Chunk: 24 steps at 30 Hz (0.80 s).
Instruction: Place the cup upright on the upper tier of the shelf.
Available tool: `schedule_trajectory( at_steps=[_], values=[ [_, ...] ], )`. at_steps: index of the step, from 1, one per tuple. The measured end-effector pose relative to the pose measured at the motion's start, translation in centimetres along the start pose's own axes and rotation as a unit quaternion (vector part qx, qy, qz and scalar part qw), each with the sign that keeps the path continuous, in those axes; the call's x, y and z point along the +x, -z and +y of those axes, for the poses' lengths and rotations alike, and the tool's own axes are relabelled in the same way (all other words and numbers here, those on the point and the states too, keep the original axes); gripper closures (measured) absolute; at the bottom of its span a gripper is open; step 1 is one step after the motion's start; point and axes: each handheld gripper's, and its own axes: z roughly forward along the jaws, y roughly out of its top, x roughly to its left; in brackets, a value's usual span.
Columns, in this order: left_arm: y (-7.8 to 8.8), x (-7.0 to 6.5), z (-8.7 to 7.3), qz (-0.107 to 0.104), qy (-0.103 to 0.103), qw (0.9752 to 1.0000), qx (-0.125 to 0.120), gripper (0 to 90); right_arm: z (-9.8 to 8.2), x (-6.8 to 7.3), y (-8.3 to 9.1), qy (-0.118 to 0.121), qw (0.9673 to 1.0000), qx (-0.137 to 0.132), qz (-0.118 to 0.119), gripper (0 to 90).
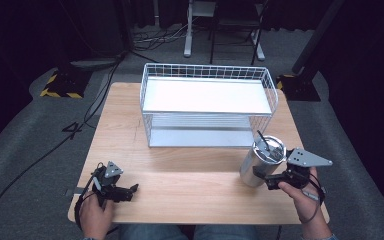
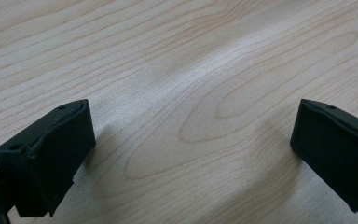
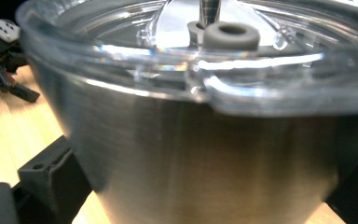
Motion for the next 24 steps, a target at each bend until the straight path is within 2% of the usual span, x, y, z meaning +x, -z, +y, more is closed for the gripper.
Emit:
schedule_trajectory(
  at_steps=[16, 18, 19, 20, 22, 24],
  values=[
    [-0.2, 0.1, 0.2, 0.003, 0.005, 1.0000, -0.001, 0.2, 5.4, -0.8, 1.3, -0.003, 0.9999, -0.013, -0.006, 3.6],
    [-0.2, 0.1, 0.2, 0.003, 0.003, 1.0000, -0.001, 0.2, 6.7, -1.0, 1.5, 0.000, 0.9999, -0.013, -0.009, 3.6],
    [-0.2, 0.1, 0.2, 0.003, 0.003, 1.0000, -0.001, 0.2, 6.7, -1.0, 1.5, 0.000, 0.9999, -0.013, -0.009, 3.6],
    [-0.2, 0.1, 0.2, 0.003, 0.004, 1.0000, -0.001, 0.2, 7.6, -1.2, 1.6, 0.005, 0.9998, -0.015, -0.013, 3.6],
    [-0.2, 0.1, 0.2, 0.003, 0.003, 1.0000, 0.000, 0.2, 8.0, -1.2, 1.7, 0.006, 0.9998, -0.014, -0.014, 3.6],
    [-0.2, 0.1, 0.2, 0.003, 0.004, 1.0000, -0.001, 0.2, 9.5, -1.4, 2.0, 0.011, 0.9996, -0.019, -0.020, 3.6]
  ],
)
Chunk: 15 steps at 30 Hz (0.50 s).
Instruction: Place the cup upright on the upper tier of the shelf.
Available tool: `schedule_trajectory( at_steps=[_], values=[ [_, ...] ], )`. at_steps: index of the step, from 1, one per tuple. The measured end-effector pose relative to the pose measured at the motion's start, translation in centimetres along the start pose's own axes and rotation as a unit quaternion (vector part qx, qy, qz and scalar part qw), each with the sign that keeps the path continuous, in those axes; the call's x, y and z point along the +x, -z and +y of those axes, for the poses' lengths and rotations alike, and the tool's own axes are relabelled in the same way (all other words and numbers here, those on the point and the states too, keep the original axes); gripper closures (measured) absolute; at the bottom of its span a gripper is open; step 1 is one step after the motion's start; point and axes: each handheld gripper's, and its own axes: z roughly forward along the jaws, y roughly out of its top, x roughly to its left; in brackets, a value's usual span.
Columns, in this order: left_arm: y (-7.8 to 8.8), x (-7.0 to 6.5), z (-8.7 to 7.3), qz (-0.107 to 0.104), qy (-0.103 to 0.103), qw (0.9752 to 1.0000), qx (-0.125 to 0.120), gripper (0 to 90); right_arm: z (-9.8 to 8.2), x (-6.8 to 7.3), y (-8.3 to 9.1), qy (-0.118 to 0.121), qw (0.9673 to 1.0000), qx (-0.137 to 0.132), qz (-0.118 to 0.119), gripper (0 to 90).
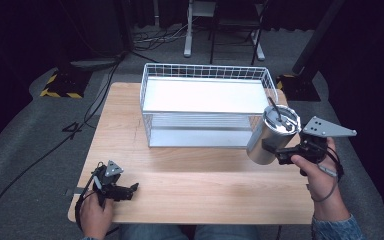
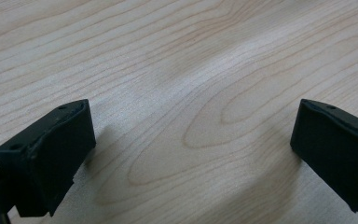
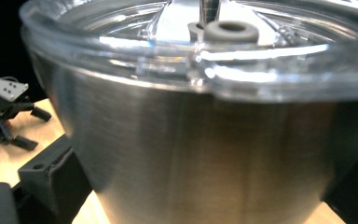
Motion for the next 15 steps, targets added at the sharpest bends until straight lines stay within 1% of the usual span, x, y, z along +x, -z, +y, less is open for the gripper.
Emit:
schedule_trajectory(
  at_steps=[2, 3, 4, 5, 6, 8, 9, 10, 11, 13, 14, 15],
  values=[
    [0.0, 0.0, 0.0, 0.000, 0.001, 1.0000, 0.000, 0.2, 0.3, 0.0, 0.1, 0.000, 1.0000, 0.000, -0.002, 3.6],
    [0.0, 0.0, 0.0, 0.000, 0.002, 1.0000, 0.000, 0.2, 1.2, -0.2, 0.1, 0.007, 1.0000, 0.000, -0.007, 3.6],
    [0.0, 0.0, 0.0, 0.000, 0.002, 1.0000, 0.000, 0.2, 1.2, -0.2, 0.1, 0.007, 1.0000, 0.000, -0.007, 3.6],
    [0.0, 0.0, 0.0, 0.000, 0.001, 1.0000, 0.000, 0.2, 1.9, -0.3, 0.0, 0.007, 0.9999, 0.003, -0.011, 3.6],
    [0.0, 0.0, 0.0, 0.000, 0.000, 1.0000, 0.000, 0.2, 2.1, -0.4, -0.1, 0.008, 0.9999, 0.003, -0.011, 3.6],
    [0.0, 0.0, 0.0, 0.000, 0.001, 1.0000, 0.000, 0.2, 2.4, -0.5, -0.2, 0.007, 0.9999, 0.005, -0.013, 3.6],
    [0.0, 0.0, 0.0, 0.000, 0.001, 1.0000, 0.000, 0.2, 2.9, -0.7, -0.3, 0.005, 0.9999, 0.006, -0.015, 3.6],
    [0.0, 0.0, 0.0, 0.000, 0.001, 1.0000, 0.000, 0.2, 2.9, -0.7, -0.3, 0.005, 0.9999, 0.006, -0.015, 3.6],
    [0.0, 0.0, 0.0, 0.000, 0.001, 1.0000, 0.000, 0.2, 3.5, -0.9, -0.5, 0.004, 0.9999, 0.003, -0.015, 3.6],
    [0.0, 0.0, 0.0, 0.000, 0.001, 1.0000, 0.000, 0.2, 3.7, -1.0, -0.6, 0.003, 0.9999, 0.003, -0.016, 3.6],
    [0.0, 0.0, 0.0, 0.000, 0.001, 1.0000, 0.000, 0.2, 4.2, -1.2, -0.8, 0.003, 0.9998, 0.001, -0.019, 3.6],
    [0.0, 0.0, 0.0, 0.000, 0.001, 1.0000, 0.000, 0.2, 4.4, -1.2, -0.9, 0.004, 0.9998, 0.001, -0.020, 3.6]
  ],
)
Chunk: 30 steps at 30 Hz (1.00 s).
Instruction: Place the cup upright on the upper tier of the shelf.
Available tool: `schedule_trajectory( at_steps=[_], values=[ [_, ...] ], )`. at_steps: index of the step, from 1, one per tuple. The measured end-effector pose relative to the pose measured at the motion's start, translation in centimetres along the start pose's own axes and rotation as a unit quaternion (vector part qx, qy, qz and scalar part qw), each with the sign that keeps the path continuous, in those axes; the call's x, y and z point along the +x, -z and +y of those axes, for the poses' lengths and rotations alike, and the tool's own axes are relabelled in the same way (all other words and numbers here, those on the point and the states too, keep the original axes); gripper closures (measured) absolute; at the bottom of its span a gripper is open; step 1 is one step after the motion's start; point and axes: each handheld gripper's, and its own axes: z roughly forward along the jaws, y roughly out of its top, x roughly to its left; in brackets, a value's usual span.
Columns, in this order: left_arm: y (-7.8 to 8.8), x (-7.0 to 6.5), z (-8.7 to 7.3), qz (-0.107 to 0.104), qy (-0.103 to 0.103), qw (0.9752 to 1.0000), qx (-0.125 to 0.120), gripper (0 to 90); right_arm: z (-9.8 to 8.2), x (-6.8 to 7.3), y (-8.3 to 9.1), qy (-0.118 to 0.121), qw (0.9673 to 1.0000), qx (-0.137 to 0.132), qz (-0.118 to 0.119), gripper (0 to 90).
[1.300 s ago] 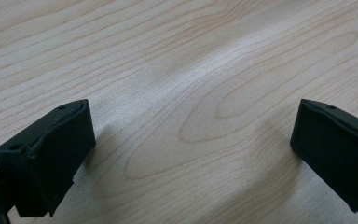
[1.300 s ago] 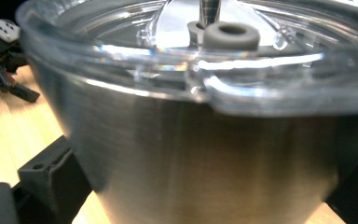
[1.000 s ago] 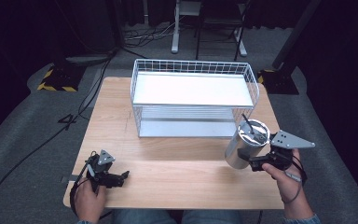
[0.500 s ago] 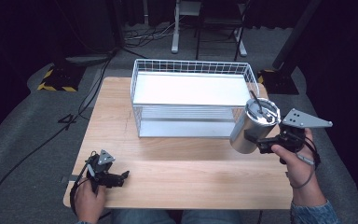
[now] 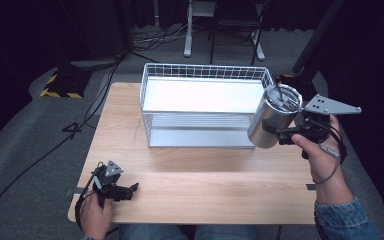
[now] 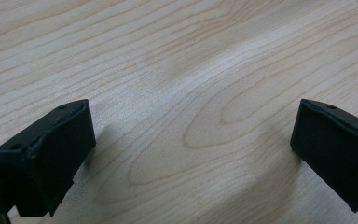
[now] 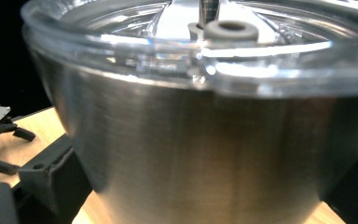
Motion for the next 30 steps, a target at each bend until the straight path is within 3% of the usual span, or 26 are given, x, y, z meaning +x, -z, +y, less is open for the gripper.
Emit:
schedule_trajectory(
  at_steps=[17, 30],
  values=[
    [0.0, 0.0, 0.0, 0.003, 0.008, 1.0000, -0.002, 0.3, 4.3, -0.5, -3.5, 0.005, 1.0000, -0.007, -0.002, 3.6],
    [0.0, 0.0, 0.0, 0.003, 0.008, 1.0000, -0.002, 0.2, 7.5, -0.6, -7.7, 0.013, 0.9996, -0.025, -0.004, 3.6]
  ],
)
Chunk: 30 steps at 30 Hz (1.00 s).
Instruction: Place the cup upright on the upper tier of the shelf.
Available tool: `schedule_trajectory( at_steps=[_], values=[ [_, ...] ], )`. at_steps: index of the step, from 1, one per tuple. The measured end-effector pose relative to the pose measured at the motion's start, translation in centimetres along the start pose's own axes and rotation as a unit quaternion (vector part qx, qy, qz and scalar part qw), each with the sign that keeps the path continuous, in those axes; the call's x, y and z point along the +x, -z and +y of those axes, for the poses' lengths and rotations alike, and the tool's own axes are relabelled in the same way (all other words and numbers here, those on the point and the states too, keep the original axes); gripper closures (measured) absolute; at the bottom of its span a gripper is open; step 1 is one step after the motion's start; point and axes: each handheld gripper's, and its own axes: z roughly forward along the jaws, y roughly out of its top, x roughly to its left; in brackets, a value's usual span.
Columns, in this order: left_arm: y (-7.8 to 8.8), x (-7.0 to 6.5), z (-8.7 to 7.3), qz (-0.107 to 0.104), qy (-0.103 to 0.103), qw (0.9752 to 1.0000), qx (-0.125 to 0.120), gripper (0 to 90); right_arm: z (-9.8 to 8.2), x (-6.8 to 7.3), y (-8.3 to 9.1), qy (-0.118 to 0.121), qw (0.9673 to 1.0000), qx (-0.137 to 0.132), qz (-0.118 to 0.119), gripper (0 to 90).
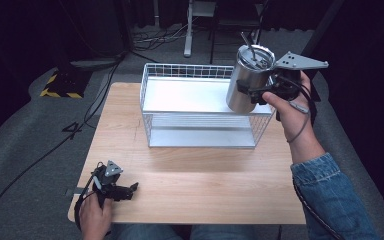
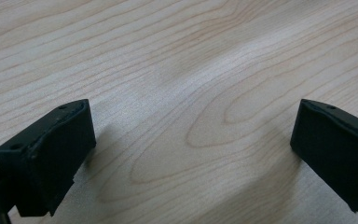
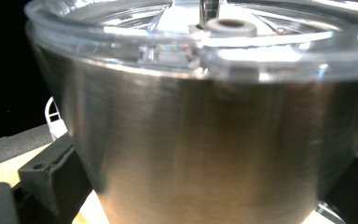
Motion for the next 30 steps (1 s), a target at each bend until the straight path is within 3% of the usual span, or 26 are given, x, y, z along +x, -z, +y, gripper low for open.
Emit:
schedule_trajectory(
  at_steps=[15, 20, 30],
  values=[
    [0.0, 0.1, 0.1, 0.002, 0.000, 1.0000, 0.001, 0.3, 0.8, -0.4, -4.5, -0.015, 0.9998, -0.006, -0.010, 3.6],
    [0.0, 0.2, 0.2, 0.002, -0.001, 1.0000, 0.003, 0.3, 0.5, -0.3, -6.1, -0.030, 0.9995, -0.007, -0.008, 3.6],
    [-0.1, 0.2, 0.2, 0.004, 0.000, 1.0000, 0.002, 0.3, 0.0, -0.1, -8.3, -0.034, 0.9993, 0.002, -0.013, 3.6]
  ],
)
